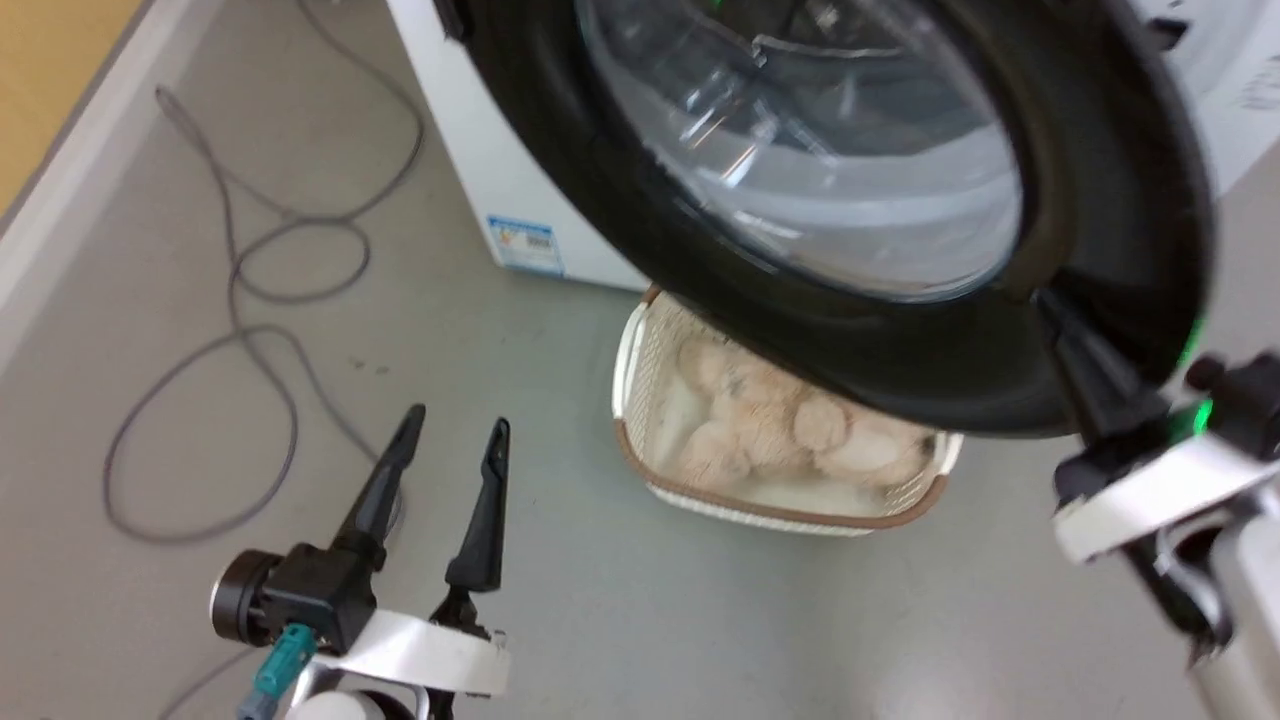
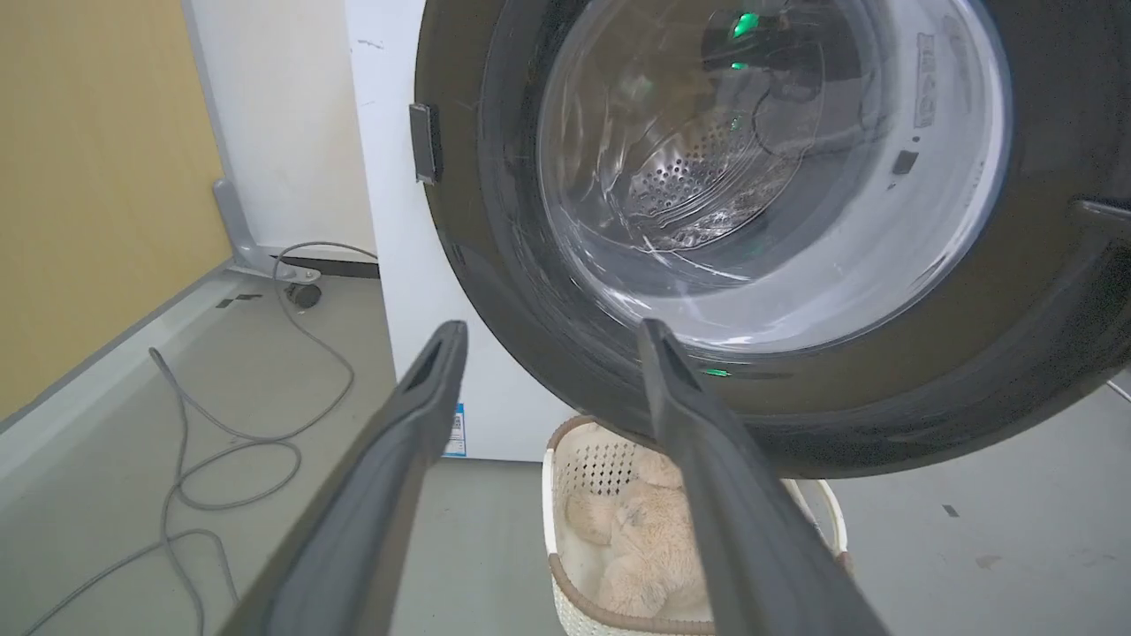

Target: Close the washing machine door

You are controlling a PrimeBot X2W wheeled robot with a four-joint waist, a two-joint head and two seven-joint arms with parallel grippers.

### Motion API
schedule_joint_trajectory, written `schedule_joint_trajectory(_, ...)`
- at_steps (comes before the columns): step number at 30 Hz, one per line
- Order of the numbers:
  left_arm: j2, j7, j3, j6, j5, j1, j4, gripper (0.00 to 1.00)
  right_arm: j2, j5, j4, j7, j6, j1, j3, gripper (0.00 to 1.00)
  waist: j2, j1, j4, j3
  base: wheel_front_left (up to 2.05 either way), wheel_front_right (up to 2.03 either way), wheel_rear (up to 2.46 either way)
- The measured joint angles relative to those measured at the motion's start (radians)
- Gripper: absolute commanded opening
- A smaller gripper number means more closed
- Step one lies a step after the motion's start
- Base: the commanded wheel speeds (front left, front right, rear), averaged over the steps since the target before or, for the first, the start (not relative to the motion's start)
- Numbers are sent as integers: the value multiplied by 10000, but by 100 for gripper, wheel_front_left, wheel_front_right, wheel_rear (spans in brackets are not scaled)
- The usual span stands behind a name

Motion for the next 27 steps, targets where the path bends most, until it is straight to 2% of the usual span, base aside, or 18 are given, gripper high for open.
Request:
schedule_joint_trajectory(6,-46,0,174,-81,71,-344,-174,100,-669,683,654,385,10,-1386,-25,0,0,0,273,638,0,0,0)
schedule_joint_trajectory(11,-98,0,236,-153,86,-543,-249,100,-947,922,1371,685,10,-2807,-257,0,0,1,421,1171,0,0,0)
schedule_joint_trajectory(16,-176,0,209,-157,82,-725,-297,100,-895,1593,2343,1020,2,-4022,-869,0,0,1,612,1558,0,0,0)
schedule_joint_trajectory(22,-240,0,230,-211,82,-842,-309,100,-1104,1174,3513,1129,48,-5272,-1271,0,0,1,787,1854,0,0,0)
schedule_joint_trajectory(27,-255,0,238,-213,71,-860,-295,100,-794,911,4381,1120,163,-5761,-1465,0,0,1,885,1914,0,0,0)
